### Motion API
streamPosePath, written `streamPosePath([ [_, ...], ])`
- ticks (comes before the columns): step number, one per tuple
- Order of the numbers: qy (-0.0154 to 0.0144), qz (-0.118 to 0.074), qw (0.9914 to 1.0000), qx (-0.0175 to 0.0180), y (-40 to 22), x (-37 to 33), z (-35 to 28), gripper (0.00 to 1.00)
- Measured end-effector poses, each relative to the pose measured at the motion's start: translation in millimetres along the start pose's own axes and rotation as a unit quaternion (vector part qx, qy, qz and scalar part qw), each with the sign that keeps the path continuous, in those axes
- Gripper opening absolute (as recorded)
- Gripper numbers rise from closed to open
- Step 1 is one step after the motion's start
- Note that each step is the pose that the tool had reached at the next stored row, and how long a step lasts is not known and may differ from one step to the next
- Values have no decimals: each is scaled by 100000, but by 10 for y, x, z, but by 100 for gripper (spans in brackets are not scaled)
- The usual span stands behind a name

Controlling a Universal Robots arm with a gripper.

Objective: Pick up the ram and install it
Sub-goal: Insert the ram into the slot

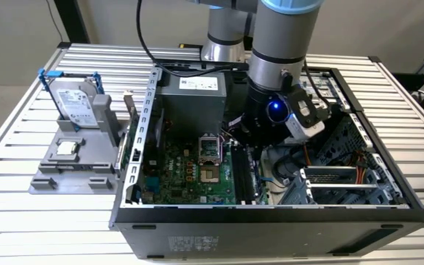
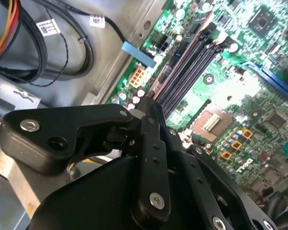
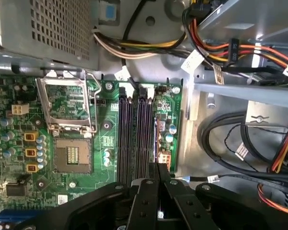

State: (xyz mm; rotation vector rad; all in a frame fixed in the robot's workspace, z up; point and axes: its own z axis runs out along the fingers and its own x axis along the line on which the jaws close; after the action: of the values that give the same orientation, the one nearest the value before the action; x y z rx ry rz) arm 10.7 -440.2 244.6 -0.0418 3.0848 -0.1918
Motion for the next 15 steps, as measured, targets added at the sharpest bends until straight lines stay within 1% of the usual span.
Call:
streamPosePath([
  [1, -31, 0, 100000, 281, 4, 6, -1, 0],
  [2, -26, 69, 99999, 361, 6, 18, 1, 0],
  [8, 71, 836, 99996, 412, 42, 74, 0, 0],
  [12, 95, 979, 99994, 426, 109, 76, 3, 0],
  [15, 93, 974, 99994, 419, 123, 75, 11, 0],
])
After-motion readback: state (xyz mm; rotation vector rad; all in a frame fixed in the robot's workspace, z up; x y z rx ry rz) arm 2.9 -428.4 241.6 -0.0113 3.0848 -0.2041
